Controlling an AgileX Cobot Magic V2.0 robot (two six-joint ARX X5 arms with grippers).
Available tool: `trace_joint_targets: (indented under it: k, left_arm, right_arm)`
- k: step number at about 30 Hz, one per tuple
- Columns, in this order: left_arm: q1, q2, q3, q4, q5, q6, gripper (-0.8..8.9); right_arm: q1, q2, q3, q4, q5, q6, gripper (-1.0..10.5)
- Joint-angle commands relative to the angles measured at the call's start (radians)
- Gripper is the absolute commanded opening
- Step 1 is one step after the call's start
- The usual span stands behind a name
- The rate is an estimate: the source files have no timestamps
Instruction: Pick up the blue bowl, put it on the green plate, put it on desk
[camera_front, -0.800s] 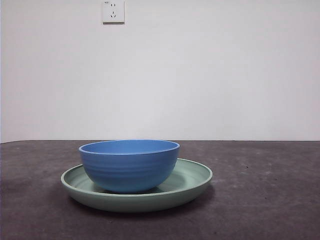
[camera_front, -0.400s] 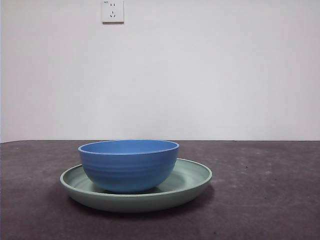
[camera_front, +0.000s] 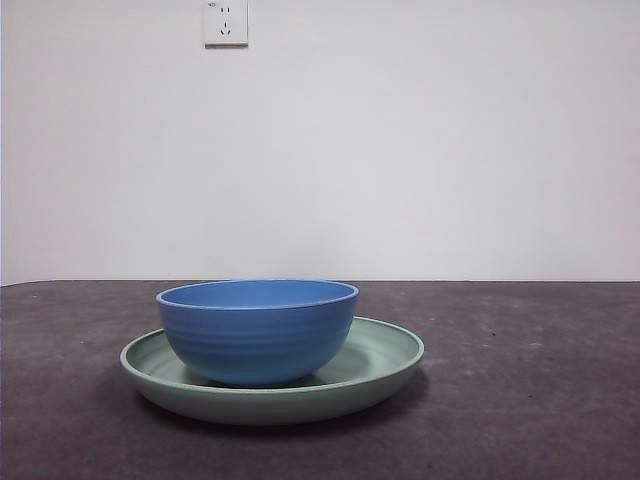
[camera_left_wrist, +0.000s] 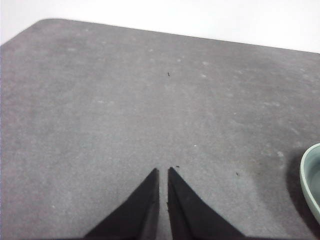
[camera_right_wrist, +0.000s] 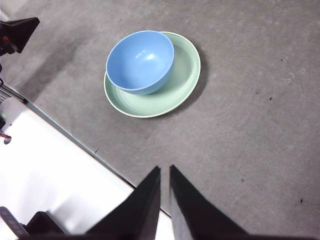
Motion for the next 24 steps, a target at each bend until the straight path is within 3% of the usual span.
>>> trace_joint_targets:
  k: [1,8,24]
  left_arm:
    - [0.001,-0.014,-0.019,0.011,-0.022,0.045,0.27]
    - [0.001,-0.034,-0.039,0.035,-0.104,0.045,0.27]
    - [0.000,-0.035,-0.043,0.045,-0.098,0.040,0.27]
  right_arm:
    - [0.003,0.005,0.017,0.011,-0.002,-0.008,0.3]
    - [0.003,0.005,0.017,0.011,-0.002,-0.008,0.3]
    - [0.003,0.005,0.017,0.011,-0.002,-0.008,0.3]
